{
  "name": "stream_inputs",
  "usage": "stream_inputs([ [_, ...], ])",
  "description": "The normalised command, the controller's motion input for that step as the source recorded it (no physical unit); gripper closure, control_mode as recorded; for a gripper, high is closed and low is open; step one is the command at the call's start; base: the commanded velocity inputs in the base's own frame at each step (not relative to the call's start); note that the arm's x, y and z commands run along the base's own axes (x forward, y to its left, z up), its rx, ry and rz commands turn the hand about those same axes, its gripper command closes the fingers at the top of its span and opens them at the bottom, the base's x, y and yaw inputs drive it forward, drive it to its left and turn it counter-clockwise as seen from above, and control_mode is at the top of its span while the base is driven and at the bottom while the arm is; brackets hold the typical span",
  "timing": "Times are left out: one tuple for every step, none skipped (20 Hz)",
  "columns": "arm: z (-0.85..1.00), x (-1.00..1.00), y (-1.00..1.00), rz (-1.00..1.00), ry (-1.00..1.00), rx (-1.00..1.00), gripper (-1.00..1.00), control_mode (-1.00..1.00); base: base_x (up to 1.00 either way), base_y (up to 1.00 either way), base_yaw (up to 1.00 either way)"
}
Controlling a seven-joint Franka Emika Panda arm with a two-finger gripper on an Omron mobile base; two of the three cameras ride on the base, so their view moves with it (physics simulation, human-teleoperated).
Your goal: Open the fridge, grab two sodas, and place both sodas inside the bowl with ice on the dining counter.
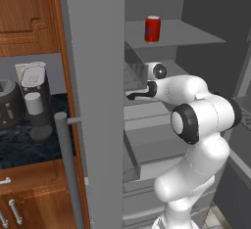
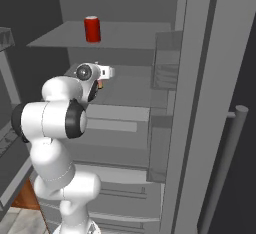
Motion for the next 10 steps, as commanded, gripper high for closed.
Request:
stream_inputs([
  [0.00, 0.00, 0.00, 0.00, 0.00, 0.00, 1.00, -1.00, 0.00, 0.00, 0.00],
  [0.00, 0.00, 0.00, 0.00, 0.00, 0.00, 1.00, -1.00, 0.00, 0.00, 0.00],
  [0.00, 0.00, 0.00, 0.00, 0.00, 0.00, 1.00, -1.00, 0.00, 0.00, 0.00],
  [0.00, 0.00, 0.00, 0.00, 0.00, 0.00, 1.00, -1.00, 0.00, 0.00, 0.00],
  [0.00, -0.11, 0.00, 0.00, 0.00, 0.00, 1.00, -1.00, 0.00, 0.00, 0.00],
  [0.00, -0.14, -0.02, 0.00, 0.00, 0.00, 1.00, -1.00, 0.00, 0.00, 0.00],
  [0.00, -0.21, -0.04, 0.00, 0.00, 0.00, 1.00, -1.00, 0.00, 0.00, 0.00],
  [0.00, -0.28, -0.10, 0.00, 0.00, 0.00, 1.00, -1.00, 0.00, 0.00, 0.00],
  [0.00, -0.32, -0.17, 0.00, 0.00, 0.00, 1.00, -1.00, 0.00, 0.00, 0.00],
  [0.00, -0.44, -0.25, 0.00, 0.00, 0.01, 1.00, -1.00, 0.00, 0.00, 0.00],
])
